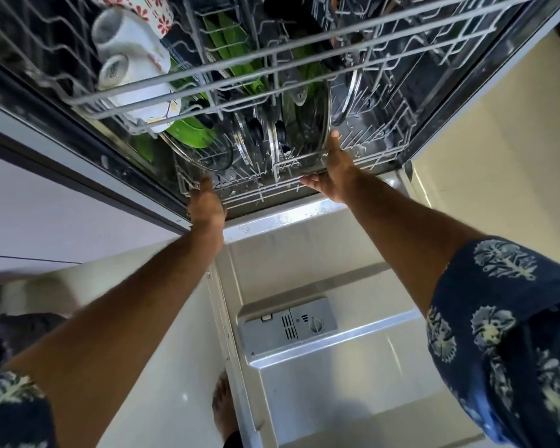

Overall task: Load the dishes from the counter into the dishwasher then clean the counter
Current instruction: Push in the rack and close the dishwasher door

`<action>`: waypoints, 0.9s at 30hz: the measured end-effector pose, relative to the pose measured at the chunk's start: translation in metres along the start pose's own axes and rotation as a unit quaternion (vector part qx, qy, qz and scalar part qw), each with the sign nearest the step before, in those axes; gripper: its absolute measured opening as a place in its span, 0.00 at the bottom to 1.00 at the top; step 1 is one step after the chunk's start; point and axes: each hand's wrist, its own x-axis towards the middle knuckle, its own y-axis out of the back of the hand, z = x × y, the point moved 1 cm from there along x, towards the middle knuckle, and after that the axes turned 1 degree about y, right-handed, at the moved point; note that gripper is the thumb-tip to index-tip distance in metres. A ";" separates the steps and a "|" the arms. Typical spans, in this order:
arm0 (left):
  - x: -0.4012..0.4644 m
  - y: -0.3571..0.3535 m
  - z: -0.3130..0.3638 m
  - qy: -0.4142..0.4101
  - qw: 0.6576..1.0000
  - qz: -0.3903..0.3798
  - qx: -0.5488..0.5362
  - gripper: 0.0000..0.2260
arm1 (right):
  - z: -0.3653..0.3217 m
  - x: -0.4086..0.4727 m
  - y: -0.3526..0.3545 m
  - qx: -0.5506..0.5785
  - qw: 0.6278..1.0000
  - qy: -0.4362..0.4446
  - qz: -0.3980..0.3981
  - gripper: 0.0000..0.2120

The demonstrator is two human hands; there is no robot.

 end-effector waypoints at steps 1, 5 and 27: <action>0.010 0.002 -0.006 -0.012 1.000 0.001 0.020 0.34 | 0.000 0.001 0.000 -0.004 1.000 0.003 -0.001 0.35; 0.060 0.014 -0.042 -0.035 0.998 0.005 0.052 0.44 | 0.005 -0.001 0.006 -0.030 0.999 0.027 -0.029 0.35; -0.258 0.072 -0.227 -0.032 0.825 -0.276 0.492 0.17 | 0.317 -0.348 0.217 0.170 0.918 -0.198 0.298 0.16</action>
